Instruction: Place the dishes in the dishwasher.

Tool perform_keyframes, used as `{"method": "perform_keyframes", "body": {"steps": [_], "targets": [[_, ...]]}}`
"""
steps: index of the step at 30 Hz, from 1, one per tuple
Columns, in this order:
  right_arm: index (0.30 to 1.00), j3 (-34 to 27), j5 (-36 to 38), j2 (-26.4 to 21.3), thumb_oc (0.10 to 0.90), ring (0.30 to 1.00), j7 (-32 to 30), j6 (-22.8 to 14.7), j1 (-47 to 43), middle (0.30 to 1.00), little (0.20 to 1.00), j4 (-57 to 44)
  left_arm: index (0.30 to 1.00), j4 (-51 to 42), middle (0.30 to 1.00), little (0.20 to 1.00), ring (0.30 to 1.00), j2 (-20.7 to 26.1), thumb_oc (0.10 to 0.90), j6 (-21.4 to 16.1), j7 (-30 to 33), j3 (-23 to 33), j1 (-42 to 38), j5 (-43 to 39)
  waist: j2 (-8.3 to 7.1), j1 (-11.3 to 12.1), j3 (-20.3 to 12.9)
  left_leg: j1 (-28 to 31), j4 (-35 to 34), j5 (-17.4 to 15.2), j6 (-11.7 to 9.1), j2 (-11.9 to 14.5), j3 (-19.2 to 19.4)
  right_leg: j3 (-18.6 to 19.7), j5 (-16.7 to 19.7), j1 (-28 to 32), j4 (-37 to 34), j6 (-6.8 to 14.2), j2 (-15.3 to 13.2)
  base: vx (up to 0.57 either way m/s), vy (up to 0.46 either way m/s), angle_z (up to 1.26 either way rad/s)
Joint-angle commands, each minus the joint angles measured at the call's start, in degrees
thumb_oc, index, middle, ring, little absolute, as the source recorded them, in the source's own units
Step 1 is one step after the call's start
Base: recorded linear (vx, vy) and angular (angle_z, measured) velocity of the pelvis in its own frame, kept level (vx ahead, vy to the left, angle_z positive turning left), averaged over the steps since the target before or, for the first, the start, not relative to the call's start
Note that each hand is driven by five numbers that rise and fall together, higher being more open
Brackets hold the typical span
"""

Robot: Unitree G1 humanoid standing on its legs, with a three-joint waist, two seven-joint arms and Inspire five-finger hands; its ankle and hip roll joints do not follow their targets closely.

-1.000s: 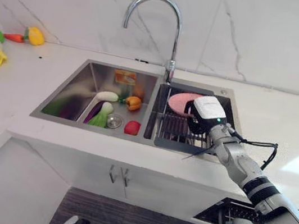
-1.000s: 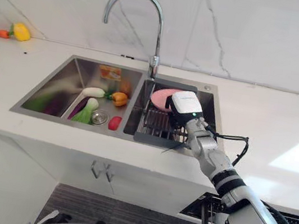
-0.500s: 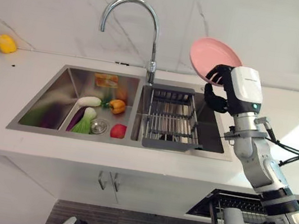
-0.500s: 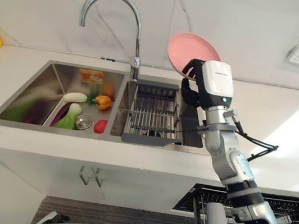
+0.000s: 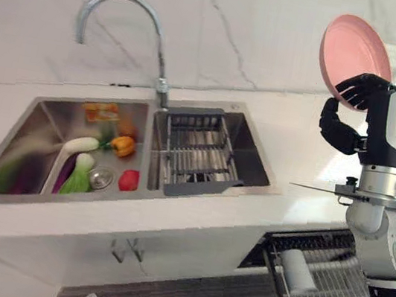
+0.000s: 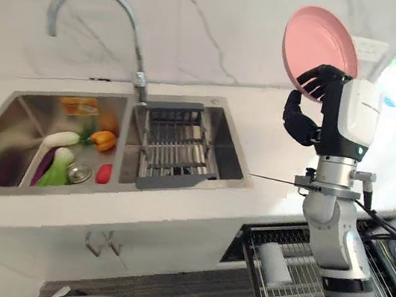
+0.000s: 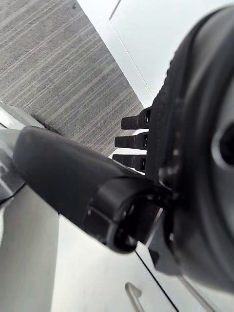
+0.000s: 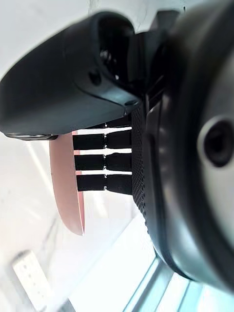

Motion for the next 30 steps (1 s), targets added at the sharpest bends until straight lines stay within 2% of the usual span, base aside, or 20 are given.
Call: {"method": "perform_keyframes", "body": {"steps": [1,2,4,5,6,7,9,10,11,12,13,15,16,19,24,28,30], "targets": [[0.300,-5.1,0.6,-6.8,0.400,0.300,-0.3,-3.9,-4.3,0.300,0.300,-7.6,0.900,3.5,0.900,0.900,0.900,-0.3,0.800,-1.7,1.3,-0.4,-6.3,-3.4,-0.77,-0.7,-0.1,-3.7,9.2,-13.0,2.3,-4.1,-8.0,-0.9,-2.8,-6.1,6.7,4.4,-7.0,-0.13,0.148,-1.06],[0.300,-7.3,-0.3,-8.0,0.400,0.300,0.4,-3.6,-1.7,0.300,0.300,-7.9,0.900,3.3,0.900,0.900,0.900,-0.3,0.800,-1.8,0.8,-0.7,-7.1,-2.9,-0.69,-1.8,0.2,-3.7,9.4,-13.1,2.3,-3.9,-6.9,-1.0,-2.1,-6.5,6.7,5.0,-7.7,-0.11,0.140,-0.84],[0.300,-10.1,-2.9,-9.6,0.400,0.300,0.6,-2.9,1.6,0.300,0.300,-8.0,0.900,3.2,0.900,0.900,0.900,0.0,0.800,-2.5,0.1,-1.1,-7.4,-1.5,-0.63,-2.7,-0.3,-3.3,7.9,-13.0,3.5,-5.0,-5.3,-0.6,0.1,-7.0,4.8,6.6,-9.3,-0.11,0.164,-0.26],[0.300,-10.2,-4.7,-10.4,0.400,0.300,0.4,-2.4,1.9,0.300,0.300,-7.0,0.900,3.3,0.900,0.900,0.900,0.1,0.800,-2.6,0.1,-0.9,-7.7,-1.0,-1.08,-3.1,0.0,-3.1,6.6,-12.2,4.2,-6.0,-3.7,-0.7,3.6,-8.8,4.6,7.7,-11.2,-0.19,0.149,-0.36],[0.300,-10.0,-5.6,-10.8,0.400,0.300,0.0,-2.2,2.0,0.300,0.300,-5.9,0.900,2.9,0.900,0.900,0.900,0.5,0.800,-2.8,0.0,-0.8,-8.1,-0.7,-0.88,-2.3,0.7,-2.7,5.3,-12.1,4.5,-6.0,-1.9,-2.5,3.7,-9.8,4.7,8.0,-12.1,-0.27,0.113,-0.79],[0.300,-9.5,-6.3,-11.4,0.400,0.300,-0.5,-2.0,1.3,0.300,0.300,-4.6,0.900,2.4,0.900,0.900,0.900,1.1,0.800,-3.0,0.4,-0.5,-8.3,-0.9,-0.33,-0.8,1.0,-2.9,4.5,-12.0,4.3,-5.1,0.5,-9.1,2.9,-9.4,5.0,8.5,-14.4,-0.31,0.084,-1.52],[0.300,-7.5,-6.9,-12.2,0.400,0.300,-0.3,-2.0,-0.7,0.300,0.300,-2.2,0.900,0.8,0.900,0.900,0.900,1.8,0.800,-3.1,0.5,0.1,-8.2,-2.0,0.35,1.7,0.8,-3.4,2.2,-10.5,4.1,-4.4,5.6,-22.7,3.1,-7.0,5.9,7.2,-18.0,-0.26,0.080,-1.81],[0.300,-6.5,-7.3,-12.5,0.400,0.300,-0.1,-1.9,-1.3,0.300,0.300,-1.3,0.900,0.3,0.900,0.900,0.900,2.1,0.800,-3.0,0.4,1.0,-7.6,-2.7,0.62,1.9,0.8,-3.0,1.3,-9.7,4.2,-4.1,6.9,-27.3,3.2,-5.9,7.5,6.9,-19.4,-0.13,0.023,-1.61],[0.300,-6.2,-7.9,-13.2,0.400,0.300,0.3,-2.0,-1.0,0.300,0.300,-0.8,0.900,0.5,0.900,0.900,0.900,2.3,0.800,-2.8,0.3,1.5,-7.3,-2.8,0.63,1.6,0.9,-3.0,1.4,-9.3,4.1,-3.7,7.7,-27.8,3.0,-5.6,9.4,7.1,-20.0,-0.07,-0.037,-1.33],[0.300,-6.3,-8.6,-13.8,0.400,0.300,0.5,-1.9,-0.4,0.300,0.300,-0.7,0.900,0.6,0.900,0.900,0.900,2.5,0.800,-2.6,0.3,1.8,-7.2,-2.8,0.48,1.1,1.0,-3.2,1.8,-9.1,4.1,-3.2,7.6,-25.7,2.8,-5.3,11.2,7.4,-19.8,-0.03,-0.076,-0.85],[0.300,-6.4,-9.6,-14.8,0.400,0.300,0.9,-1.9,0.1,0.300,0.300,-0.7,0.900,1.0,0.900,0.900,0.900,2.7,0.800,-2.6,0.1,2.2,-7.2,-2.5,0.15,1.0,1.0,-3.1,2.2,-9.3,4.1,-2.9,8.1,-21.8,1.6,-5.2,13.2,7.6,-19.4,0.00,-0.089,-0.26],[0.300,-7.3,-10.9,-16.5,0.400,0.300,2.0,-2.4,2.1,0.300,0.300,-0.7,0.900,2.0,0.900,0.900,0.900,2.7,0.800,-3.0,-0.3,2.7,-6.7,-1.8,-0.77,1.2,-0.1,-3.3,2.2,-9.6,3.9,-3.0,8.7,-17.2,-0.9,-2.3,11.1,7.6,-17.2,0.03,-0.102,-0.19],[0.300,-8.1,-11.4,-17.4,0.400,0.300,2.2,-2.3,3.1,0.300,0.300,-0.9,0.900,2.0,0.900,0.900,0.900,2.2,0.800,-3.2,-0.5,2.6,-6.1,-1.9,-0.89,1.4,-0.5,-3.1,2.0,-9.6,3.6,-3.0,8.9,-15.7,-0.6,-1.6,9.7,7.8,-16.7,0.06,-0.136,-0.58],[0.300,-8.0,-11.5,-18.3,0.400,0.300,2.9,-2.3,4.4,0.300,0.300,-0.2,0.900,2.0,0.900,0.900,0.900,1.6,0.800,-3.5,-1.1,3.4,-5.5,-3.6,-1.06,2.8,-1.5,-3.8,3.5,-9.4,2.9,-2.4,10.4,-16.9,2.3,-0.2,3.4,8.5,-16.3,0.02,-0.173,-0.56],[0.300,-5.5,-11.4,-18.6,0.400,0.300,5.5,-3.0,6.4,0.300,0.300,2.0,0.900,3.3,0.900,0.900,0.900,1.3,0.800,-3.3,-0.9,4.8,-5.0,-3.7,-1.37,3.1,-2.8,-4.2,3.3,-7.7,0.7,0.1,10.9,-17.3,1.0,2.0,-1.1,7.9,-12.9,0.06,-0.189,-0.27],[0.300,-3.0,-10.3,-17.5,0.400,0.300,7.3,-3.5,8.4,0.300,0.300,5.0,0.900,3.1,0.900,0.900,0.900,0.9,0.800,-3.4,-1.3,4.5,-4.7,-4.8,-0.41,2.6,-2.5,-4.8,3.0,-5.6,-1.3,3.1,10.2,-17.7,-0.9,2.7,-2.8,6.3,-9.6,0.03,-0.162,0.10],[0.300,-1.7,-10.5,-17.9,0.400,0.300,8.0,-3.8,8.0,0.300,0.300,6.4,0.900,3.3,0.900,0.900,0.900,0.9,0.800,-3.4,-1.6,4.7,-4.2,-5.0,-0.21,2.7,-2.5,-4.6,2.6,-5.0,-1.7,3.6,10.1,-18.2,-1.2,3.2,-3.2,5.9,-9.0,0.02,-0.101,0.13]]}}
